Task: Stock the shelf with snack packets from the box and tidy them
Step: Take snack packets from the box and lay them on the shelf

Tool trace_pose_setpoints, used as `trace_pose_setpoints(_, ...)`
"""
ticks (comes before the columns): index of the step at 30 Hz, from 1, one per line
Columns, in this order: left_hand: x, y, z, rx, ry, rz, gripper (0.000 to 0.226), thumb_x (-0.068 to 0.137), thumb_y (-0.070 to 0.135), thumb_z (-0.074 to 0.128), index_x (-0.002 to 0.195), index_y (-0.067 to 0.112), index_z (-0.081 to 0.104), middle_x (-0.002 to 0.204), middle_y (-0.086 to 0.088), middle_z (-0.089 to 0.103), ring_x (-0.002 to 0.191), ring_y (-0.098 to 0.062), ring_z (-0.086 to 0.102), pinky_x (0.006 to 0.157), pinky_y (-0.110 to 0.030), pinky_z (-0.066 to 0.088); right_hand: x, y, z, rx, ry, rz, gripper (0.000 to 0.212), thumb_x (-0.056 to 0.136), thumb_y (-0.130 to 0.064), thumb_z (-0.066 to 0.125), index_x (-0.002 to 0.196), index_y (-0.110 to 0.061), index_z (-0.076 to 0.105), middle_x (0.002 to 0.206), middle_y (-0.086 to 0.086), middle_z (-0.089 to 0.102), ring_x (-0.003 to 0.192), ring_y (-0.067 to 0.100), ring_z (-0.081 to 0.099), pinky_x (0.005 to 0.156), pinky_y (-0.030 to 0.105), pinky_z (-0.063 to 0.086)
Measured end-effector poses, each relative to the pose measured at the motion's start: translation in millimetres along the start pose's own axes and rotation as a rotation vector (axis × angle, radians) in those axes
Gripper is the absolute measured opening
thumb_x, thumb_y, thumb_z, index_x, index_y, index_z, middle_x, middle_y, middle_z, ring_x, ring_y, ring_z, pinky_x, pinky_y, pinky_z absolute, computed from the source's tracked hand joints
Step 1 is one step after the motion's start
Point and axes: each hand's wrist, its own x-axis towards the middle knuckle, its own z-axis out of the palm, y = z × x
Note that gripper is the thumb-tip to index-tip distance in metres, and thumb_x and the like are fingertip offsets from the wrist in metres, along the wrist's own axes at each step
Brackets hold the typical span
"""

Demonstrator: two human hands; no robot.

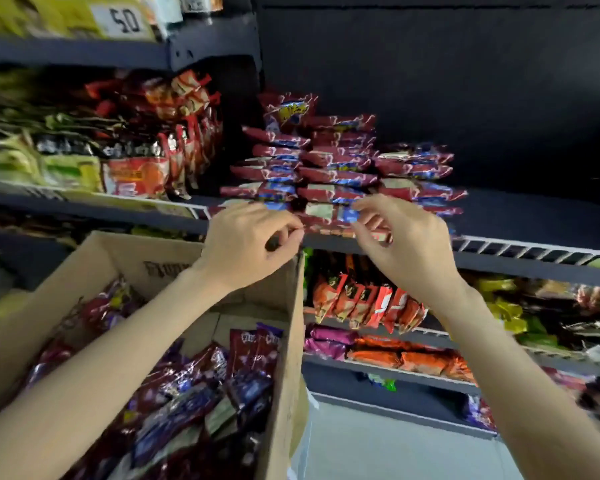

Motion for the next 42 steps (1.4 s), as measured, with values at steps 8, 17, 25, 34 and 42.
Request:
trace_pose_setpoints(8,-202.9,-81.0,-56.3,0.081,-0.674,-0.421,0.041,0.087,0.057,0.042,0.104,0.03,0.067,0.084,0.018,0.068,0.074,-0.002,0.061,0.052,-0.017,0.047,-30.6,-115.1,137.2,-0.062,-0.85,-0.146,0.041,0.092,-0.048,0.051,0.126,-0.026,0.05,0.123,-0.002,0.056,0.114,0.021,0.053,0.083,0.036,0.048)
trace_pose_setpoints(17,-341.3,-168.0,-67.0,0.224,-0.909,-0.534,0.041,0.085,0.04,0.062,0.122,0.022,0.059,0.121,0.0,0.06,0.112,-0.02,0.053,0.095,-0.035,0.043,-58.7,-183.4,309.1,-0.125,-1.041,-0.202,0.051,0.091,-0.04,0.056,0.137,-0.023,0.041,0.136,0.005,0.048,0.127,0.026,0.042,0.105,0.038,0.032)
trace_pose_setpoints(25,-338.0,-223.0,-42.0,0.23,-0.651,-0.752,0.05,0.086,0.027,0.063,0.132,0.014,0.048,0.144,-0.014,0.036,0.133,-0.033,0.032,0.107,-0.044,0.035,-72.4,-191.6,387.0,-0.029,-0.995,-0.011,0.053,0.092,-0.037,0.055,0.139,-0.018,0.038,0.137,0.006,0.047,0.128,0.025,0.038,0.106,0.037,0.029)
trace_pose_setpoints(34,-341.6,-232.5,-20.2,0.302,-0.794,-0.776,0.067,0.092,0.033,0.055,0.144,0.002,0.027,0.134,-0.017,0.046,0.121,-0.03,0.041,0.103,-0.038,0.037,-100.0,-219.1,452.9,0.089,-1.197,-0.139,0.072,0.088,-0.039,0.061,0.148,-0.023,0.023,0.147,0.006,0.038,0.133,0.023,0.037,0.107,0.038,0.033)
trace_pose_setpoints(42,-341.1,-235.4,-23.3,0.051,-0.691,-0.879,0.046,0.092,0.006,0.053,0.136,0.014,0.045,0.133,-0.011,0.046,0.105,-0.029,0.059,0.093,-0.039,0.049,-110.1,-231.1,464.8,0.234,-1.219,0.007,0.044,0.092,-0.038,0.055,0.13,-0.018,0.047,0.128,0.007,0.056,0.115,0.023,0.053,0.097,0.041,0.041)
